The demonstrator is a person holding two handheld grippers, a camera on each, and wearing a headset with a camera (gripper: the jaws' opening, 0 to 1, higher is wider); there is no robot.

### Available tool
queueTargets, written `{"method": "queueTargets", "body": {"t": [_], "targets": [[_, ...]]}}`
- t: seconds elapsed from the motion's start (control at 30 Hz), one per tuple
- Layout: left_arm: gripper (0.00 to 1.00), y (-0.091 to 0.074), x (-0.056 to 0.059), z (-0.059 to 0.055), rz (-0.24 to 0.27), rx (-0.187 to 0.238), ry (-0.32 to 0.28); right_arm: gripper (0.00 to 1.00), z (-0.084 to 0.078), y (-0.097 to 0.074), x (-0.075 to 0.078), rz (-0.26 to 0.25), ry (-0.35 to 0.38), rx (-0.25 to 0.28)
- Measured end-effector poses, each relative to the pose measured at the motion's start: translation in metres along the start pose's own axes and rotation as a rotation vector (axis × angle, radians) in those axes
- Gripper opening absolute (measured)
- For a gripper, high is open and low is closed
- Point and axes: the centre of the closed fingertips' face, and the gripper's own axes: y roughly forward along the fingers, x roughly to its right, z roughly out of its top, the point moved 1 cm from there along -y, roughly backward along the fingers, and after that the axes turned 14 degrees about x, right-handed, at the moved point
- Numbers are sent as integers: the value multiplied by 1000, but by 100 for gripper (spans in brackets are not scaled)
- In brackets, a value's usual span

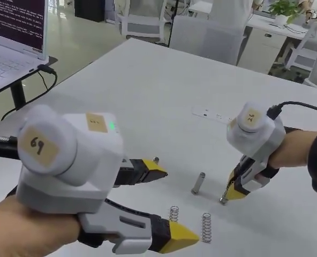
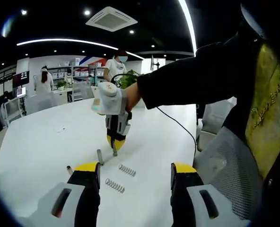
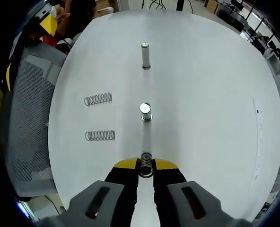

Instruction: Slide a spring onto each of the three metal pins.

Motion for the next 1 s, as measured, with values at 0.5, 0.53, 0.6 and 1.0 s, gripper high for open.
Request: {"method": "queueTargets", "body": {"t": [0.5, 0.53, 0.6, 1.0], "targets": [[55, 0, 0, 0, 1, 1, -1, 10, -4, 6, 1, -2, 20, 9], [55, -1, 0, 0, 1, 0, 0, 10, -4, 6, 1, -2, 22, 9], [55, -1, 0, 0, 1, 1, -3, 12, -4, 6, 1, -3, 24, 10], [55, 0, -1, -1, -1, -3, 1, 21, 2, 0, 0, -19, 47, 57]]}}
